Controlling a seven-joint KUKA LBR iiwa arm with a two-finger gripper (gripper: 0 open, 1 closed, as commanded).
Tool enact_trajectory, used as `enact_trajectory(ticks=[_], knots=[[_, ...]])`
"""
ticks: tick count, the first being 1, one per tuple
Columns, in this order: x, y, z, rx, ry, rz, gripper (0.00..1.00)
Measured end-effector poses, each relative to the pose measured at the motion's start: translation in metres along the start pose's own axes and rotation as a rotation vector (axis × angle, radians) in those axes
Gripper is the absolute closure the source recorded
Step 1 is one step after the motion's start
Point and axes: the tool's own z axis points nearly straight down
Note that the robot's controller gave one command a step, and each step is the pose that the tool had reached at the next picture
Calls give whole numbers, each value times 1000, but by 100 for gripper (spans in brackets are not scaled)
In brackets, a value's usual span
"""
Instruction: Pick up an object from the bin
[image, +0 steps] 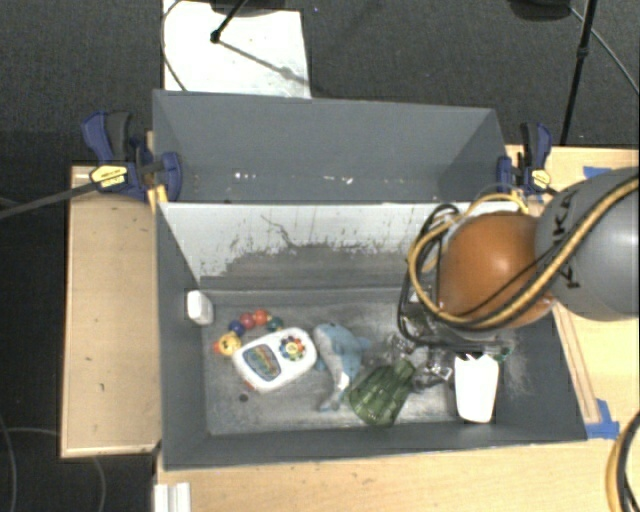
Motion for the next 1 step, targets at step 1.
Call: enact_trajectory(ticks=[1], knots=[[21,2,-1,20,-42,10,100]])
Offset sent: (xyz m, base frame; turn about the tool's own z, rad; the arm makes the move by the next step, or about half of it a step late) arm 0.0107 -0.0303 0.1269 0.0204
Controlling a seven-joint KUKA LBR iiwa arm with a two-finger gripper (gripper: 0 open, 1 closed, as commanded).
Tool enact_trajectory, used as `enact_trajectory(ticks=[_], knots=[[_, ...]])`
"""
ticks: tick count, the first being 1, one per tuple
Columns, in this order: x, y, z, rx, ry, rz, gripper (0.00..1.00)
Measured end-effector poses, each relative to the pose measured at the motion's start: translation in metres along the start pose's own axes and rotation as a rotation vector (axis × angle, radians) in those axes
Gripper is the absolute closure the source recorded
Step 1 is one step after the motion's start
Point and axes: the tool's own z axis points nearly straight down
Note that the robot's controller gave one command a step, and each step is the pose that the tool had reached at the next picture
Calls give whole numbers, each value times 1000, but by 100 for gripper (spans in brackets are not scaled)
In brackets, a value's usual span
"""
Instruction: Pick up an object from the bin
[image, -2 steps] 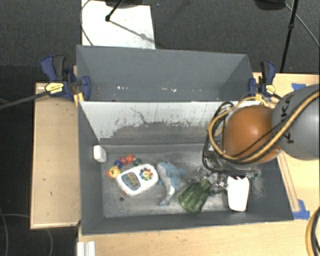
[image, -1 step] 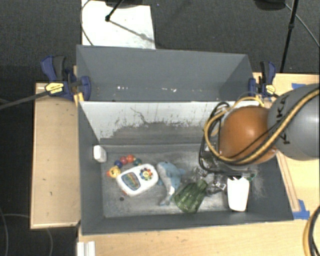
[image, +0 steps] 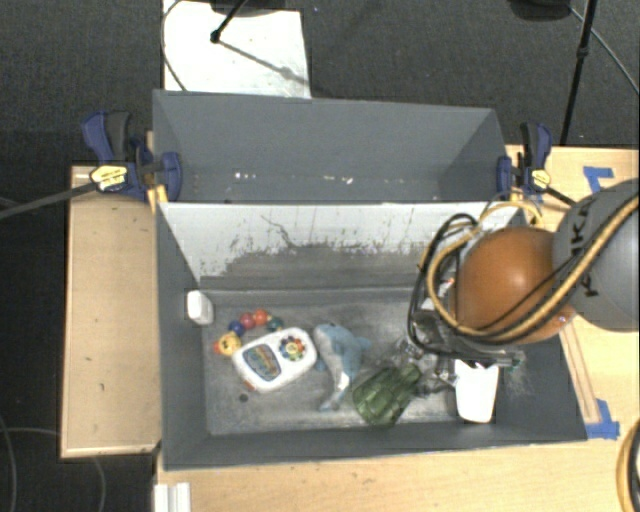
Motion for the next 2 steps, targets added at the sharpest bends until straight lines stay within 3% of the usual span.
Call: enact_trajectory(ticks=[1,2], knots=[[2,-6,-32,-37,42,-3,100],[-28,-38,-35,-32,43,3,100]])
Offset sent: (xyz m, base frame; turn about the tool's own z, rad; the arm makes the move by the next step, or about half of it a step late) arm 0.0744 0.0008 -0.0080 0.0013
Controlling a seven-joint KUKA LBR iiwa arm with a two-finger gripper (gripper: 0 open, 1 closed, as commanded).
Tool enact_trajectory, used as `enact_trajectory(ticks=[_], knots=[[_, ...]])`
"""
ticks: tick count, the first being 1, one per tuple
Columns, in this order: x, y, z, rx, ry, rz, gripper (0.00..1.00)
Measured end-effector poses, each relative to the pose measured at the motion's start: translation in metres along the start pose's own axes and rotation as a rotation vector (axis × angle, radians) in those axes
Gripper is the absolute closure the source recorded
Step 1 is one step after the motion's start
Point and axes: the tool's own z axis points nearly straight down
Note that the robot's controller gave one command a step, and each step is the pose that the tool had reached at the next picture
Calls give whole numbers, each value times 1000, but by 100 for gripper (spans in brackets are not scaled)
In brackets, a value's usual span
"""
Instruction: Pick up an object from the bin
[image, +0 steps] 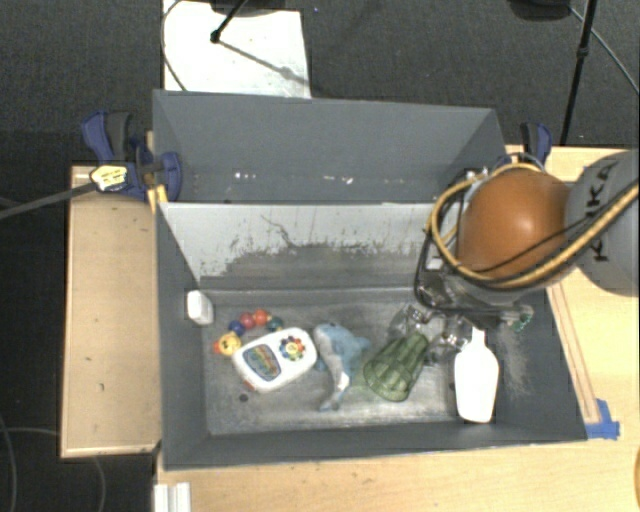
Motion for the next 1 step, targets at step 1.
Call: enact_trajectory(ticks=[1], knots=[[-21,-13,39,-3,11,3,100]])
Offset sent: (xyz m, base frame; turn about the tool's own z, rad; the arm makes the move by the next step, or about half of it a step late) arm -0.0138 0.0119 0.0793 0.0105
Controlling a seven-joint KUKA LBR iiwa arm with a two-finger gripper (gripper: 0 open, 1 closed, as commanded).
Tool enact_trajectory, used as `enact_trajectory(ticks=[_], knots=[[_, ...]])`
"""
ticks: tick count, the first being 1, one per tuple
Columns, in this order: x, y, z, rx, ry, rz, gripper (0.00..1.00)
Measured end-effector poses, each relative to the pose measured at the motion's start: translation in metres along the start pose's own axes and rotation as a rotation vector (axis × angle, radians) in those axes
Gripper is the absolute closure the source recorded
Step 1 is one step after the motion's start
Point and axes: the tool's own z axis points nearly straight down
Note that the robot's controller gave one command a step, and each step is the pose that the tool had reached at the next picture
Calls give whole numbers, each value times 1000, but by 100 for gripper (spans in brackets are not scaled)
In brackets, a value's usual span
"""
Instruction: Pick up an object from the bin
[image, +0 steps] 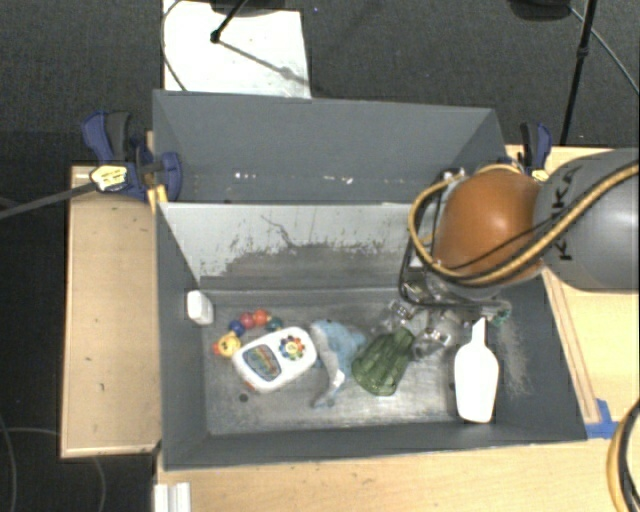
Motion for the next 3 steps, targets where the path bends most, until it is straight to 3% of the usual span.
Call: enact_trajectory(ticks=[1,2,3], knots=[[6,26,-5,-3,-6,-4,100],[-23,24,-79,-9,-5,-532,100],[-23,24,-79,-10,-4,-531,100]])
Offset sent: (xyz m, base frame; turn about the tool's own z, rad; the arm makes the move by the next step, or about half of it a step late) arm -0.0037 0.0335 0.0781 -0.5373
